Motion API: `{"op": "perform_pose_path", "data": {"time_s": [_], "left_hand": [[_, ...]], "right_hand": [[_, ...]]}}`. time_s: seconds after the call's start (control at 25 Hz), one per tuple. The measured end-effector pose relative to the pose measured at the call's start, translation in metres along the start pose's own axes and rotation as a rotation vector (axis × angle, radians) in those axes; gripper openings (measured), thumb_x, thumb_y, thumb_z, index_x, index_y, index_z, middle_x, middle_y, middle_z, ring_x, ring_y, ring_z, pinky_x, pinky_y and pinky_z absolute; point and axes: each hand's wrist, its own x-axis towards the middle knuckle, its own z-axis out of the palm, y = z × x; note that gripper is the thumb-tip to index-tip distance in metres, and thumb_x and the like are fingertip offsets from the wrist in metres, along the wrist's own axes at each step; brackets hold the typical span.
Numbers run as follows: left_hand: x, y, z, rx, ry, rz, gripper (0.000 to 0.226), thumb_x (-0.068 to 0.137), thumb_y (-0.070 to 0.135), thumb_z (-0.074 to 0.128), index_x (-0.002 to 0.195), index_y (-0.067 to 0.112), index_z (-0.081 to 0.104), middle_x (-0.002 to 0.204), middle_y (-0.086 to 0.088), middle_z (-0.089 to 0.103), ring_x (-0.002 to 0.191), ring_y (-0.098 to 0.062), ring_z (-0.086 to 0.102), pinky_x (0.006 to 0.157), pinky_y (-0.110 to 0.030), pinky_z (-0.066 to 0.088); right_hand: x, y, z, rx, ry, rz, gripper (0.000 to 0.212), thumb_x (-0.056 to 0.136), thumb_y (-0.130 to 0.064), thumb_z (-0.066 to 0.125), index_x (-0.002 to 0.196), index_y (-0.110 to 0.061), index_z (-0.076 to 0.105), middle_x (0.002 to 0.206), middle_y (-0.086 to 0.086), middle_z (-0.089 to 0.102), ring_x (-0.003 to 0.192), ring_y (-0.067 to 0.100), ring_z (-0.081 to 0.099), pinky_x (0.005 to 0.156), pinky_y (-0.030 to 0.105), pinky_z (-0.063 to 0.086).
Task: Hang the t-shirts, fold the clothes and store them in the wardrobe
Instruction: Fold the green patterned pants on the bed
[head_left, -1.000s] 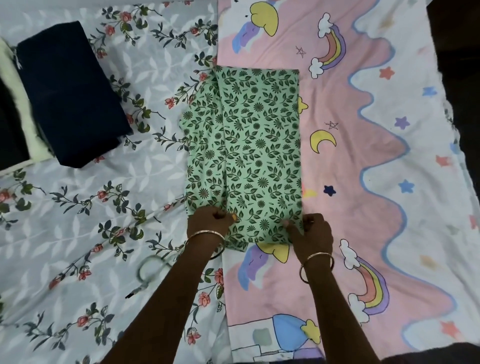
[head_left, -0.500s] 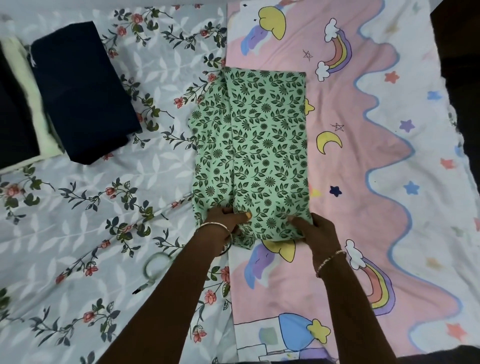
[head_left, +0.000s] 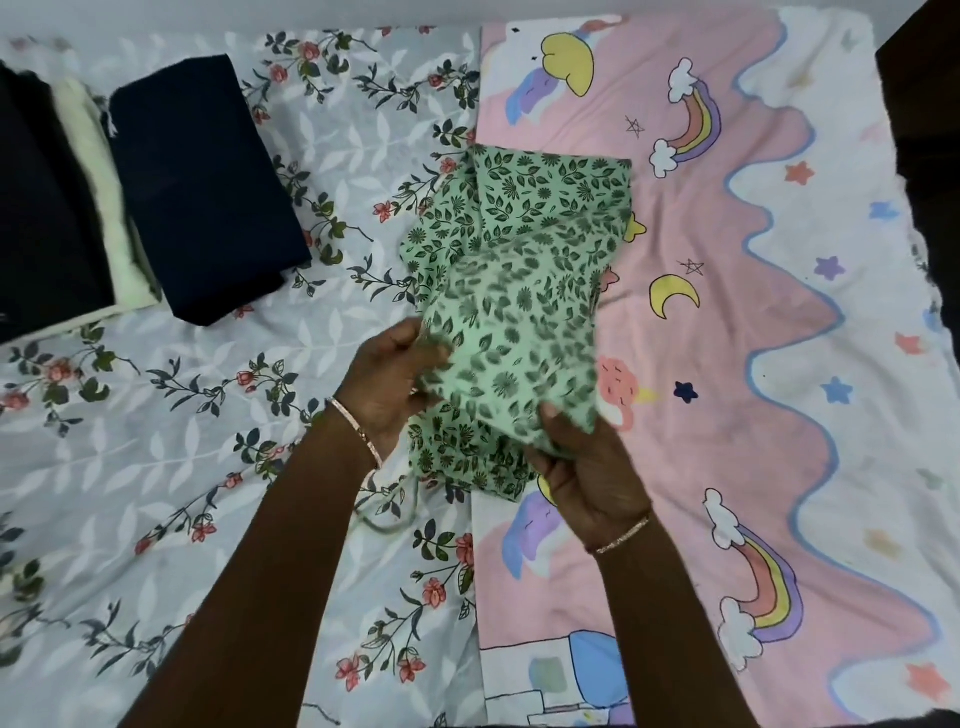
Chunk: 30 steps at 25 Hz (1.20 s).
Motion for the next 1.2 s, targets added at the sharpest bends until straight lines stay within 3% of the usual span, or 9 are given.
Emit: {"op": "perform_pose_path", "data": {"time_s": [0.16,0.4,0.48,0.56,0.68,0.76,0.88,1.04,1.2], "left_hand": [[0.013,-0.052,-0.025,0.250,0.115,-0.273,0.014,0.093,-0.004,0.060,0.094,0.011,0.060,0.082,-0.008,0.061,0.067,-0.019,0.057,0.056,-0.029,0.057],[0.021,-0.082,-0.035,0.164,0.198,-0.191,0.018,0.085,-0.009,0.068,0.086,0.009,0.063,0.076,-0.011,0.063,0.056,-0.017,0.056,0.046,-0.022,0.049],[0.022,-0.084,-0.034,0.160,0.205,-0.208,0.020,0.082,-0.010,0.069,0.089,0.008,0.062,0.082,-0.015,0.065,0.057,-0.016,0.061,0.057,-0.027,0.056],[0.020,-0.088,-0.030,0.425,0.334,-0.091,0.036,0.078,-0.001,0.075,0.107,0.012,0.057,0.104,-0.015,0.066,0.082,-0.023,0.066,0.081,-0.041,0.058],[0.015,-0.083,-0.008,0.986,0.594,0.497,0.046,0.076,0.008,0.069,0.119,0.016,0.054,0.113,-0.010,0.058,0.098,-0.025,0.054,0.082,-0.041,0.051],[0.021,-0.074,0.015,0.973,0.498,0.733,0.033,0.082,0.013,0.062,0.115,0.014,0.060,0.116,-0.010,0.059,0.104,-0.025,0.053,0.084,-0.042,0.050],[0.048,-0.093,0.031,1.154,0.219,0.654,0.048,0.095,0.037,0.049,0.140,0.018,0.049,0.154,-0.010,0.038,0.143,-0.027,0.033,0.114,-0.046,0.032],[0.065,-0.131,0.019,1.494,0.106,0.543,0.073,0.098,0.060,0.034,0.159,0.028,0.008,0.167,-0.003,-0.004,0.154,-0.024,-0.005,0.122,-0.053,0.010],[0.066,-0.133,0.019,1.507,0.122,0.532,0.076,0.098,0.062,0.033,0.159,0.028,0.002,0.167,-0.003,-0.005,0.154,-0.024,-0.006,0.122,-0.052,0.010]], "right_hand": [[0.005,0.045,-0.017,-0.384,0.142,0.263,0.023,0.091,0.001,0.064,0.114,0.000,0.062,0.108,0.019,0.072,0.085,0.029,0.071,0.078,0.037,0.060],[0.026,0.007,-0.019,-0.515,0.247,0.218,0.039,0.083,-0.034,0.079,0.111,-0.009,0.070,0.101,0.010,0.076,0.079,0.026,0.074,0.065,0.034,0.063],[0.044,-0.007,-0.018,-0.514,0.301,0.183,0.042,0.081,-0.036,0.080,0.112,-0.009,0.070,0.100,0.010,0.077,0.084,0.024,0.074,0.065,0.032,0.061],[0.063,-0.021,-0.012,-0.403,0.298,0.204,0.043,0.083,-0.030,0.079,0.116,-0.004,0.069,0.104,0.014,0.076,0.085,0.025,0.074,0.065,0.033,0.060],[0.085,-0.035,-0.002,-0.274,0.241,0.117,0.061,0.073,-0.022,0.085,0.125,0.004,0.064,0.105,0.018,0.072,0.082,0.028,0.071,0.074,0.037,0.058],[0.091,-0.040,0.001,-0.311,0.173,0.127,0.060,0.073,-0.014,0.083,0.125,0.006,0.063,0.110,0.020,0.069,0.091,0.031,0.067,0.085,0.044,0.056],[0.096,-0.052,-0.009,-0.561,0.255,0.208,0.011,0.086,0.003,0.068,0.097,0.006,0.068,0.086,0.019,0.070,0.060,0.023,0.070,0.056,0.031,0.059],[0.116,-0.083,-0.002,-1.460,0.641,-0.290,0.032,0.079,-0.027,0.079,0.103,-0.011,0.063,0.088,0.005,0.067,0.079,0.022,0.065,0.081,0.037,0.056],[0.183,-0.110,0.069,-1.702,0.179,-0.813,0.011,0.092,-0.011,0.063,0.101,-0.014,0.068,0.098,0.008,0.071,0.083,0.020,0.064,0.084,0.037,0.056]]}}
